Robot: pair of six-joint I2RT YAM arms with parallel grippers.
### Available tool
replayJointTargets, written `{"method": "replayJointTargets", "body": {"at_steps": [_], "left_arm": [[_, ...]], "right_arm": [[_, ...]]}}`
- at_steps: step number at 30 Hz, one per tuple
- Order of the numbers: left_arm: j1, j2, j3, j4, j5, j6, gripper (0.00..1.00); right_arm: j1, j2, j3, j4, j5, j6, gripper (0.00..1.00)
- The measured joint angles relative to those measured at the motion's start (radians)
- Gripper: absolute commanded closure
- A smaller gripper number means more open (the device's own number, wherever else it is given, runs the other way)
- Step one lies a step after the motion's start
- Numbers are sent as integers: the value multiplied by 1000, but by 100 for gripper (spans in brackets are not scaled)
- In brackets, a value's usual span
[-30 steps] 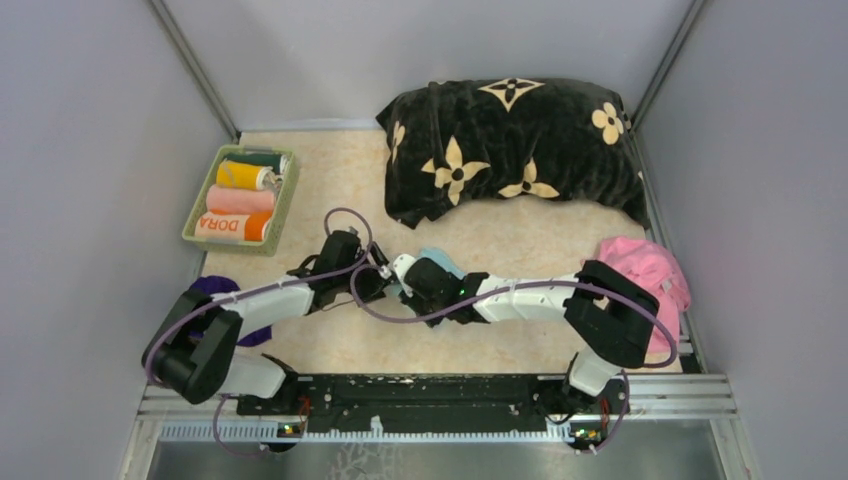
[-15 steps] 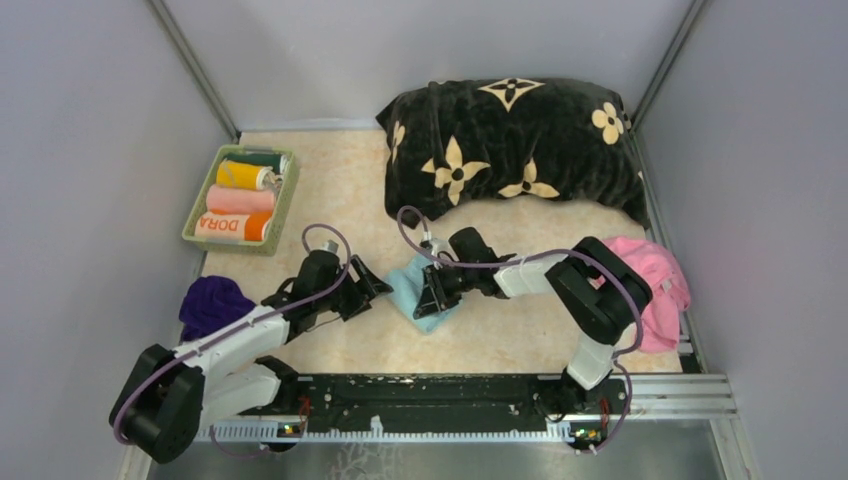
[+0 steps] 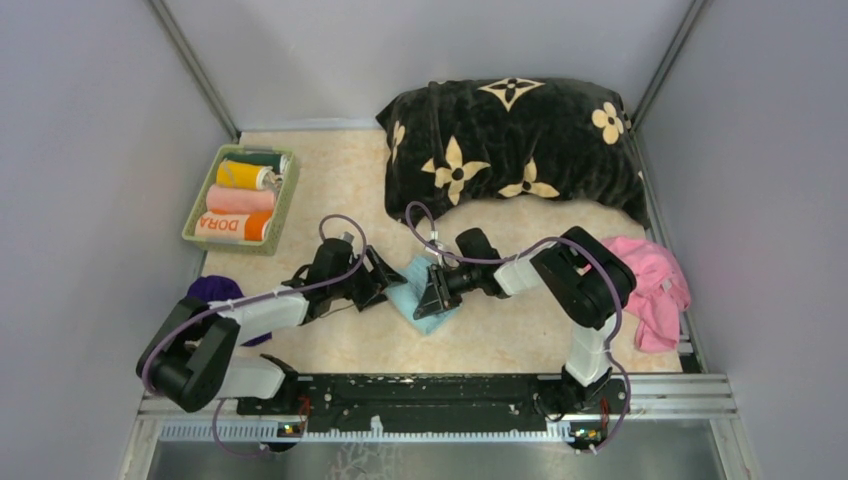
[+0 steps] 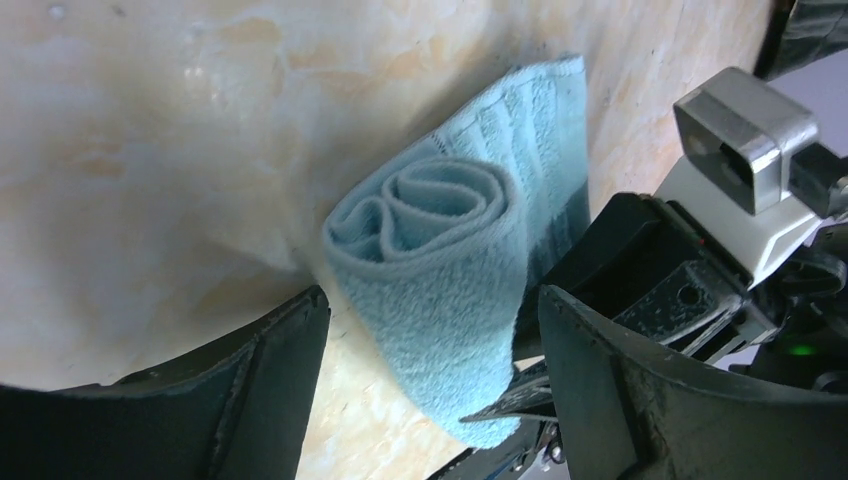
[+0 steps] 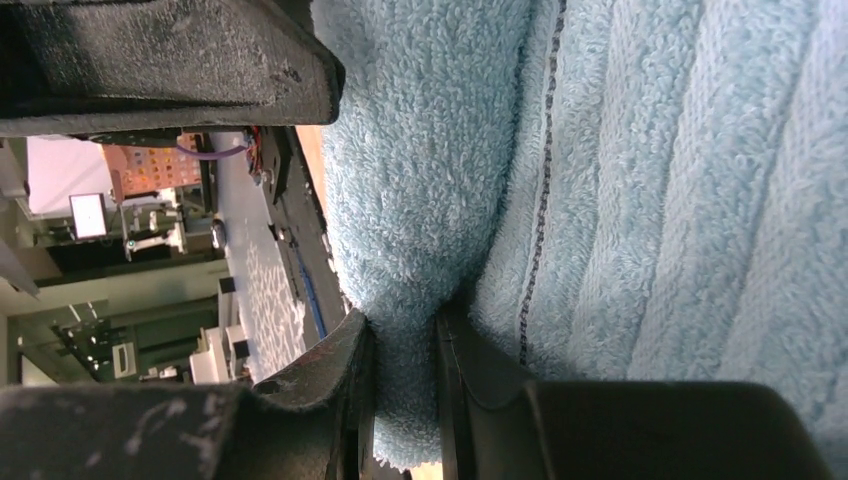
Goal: Roll the towels
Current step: Roll the towel at the center of the board.
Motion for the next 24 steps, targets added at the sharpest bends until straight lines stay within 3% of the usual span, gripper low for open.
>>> {"method": "replayJointTargets", "body": {"at_steps": [4,12,17,24], "left_arm": [[0,68,36,31,1,-8,26],[0,184,101,29,6,-24,57],[-3,213,122,18,10,-23,60],[-9,215,150,-33,-7,-8,60]], "right_arm": [[-3,5,0,5,-6,5,83],[-3,-8,0,-17,13,-3,71],[7,-103,-13,-126,122,-56,56],[151,-360,10,-438,500,-188,41]]}}
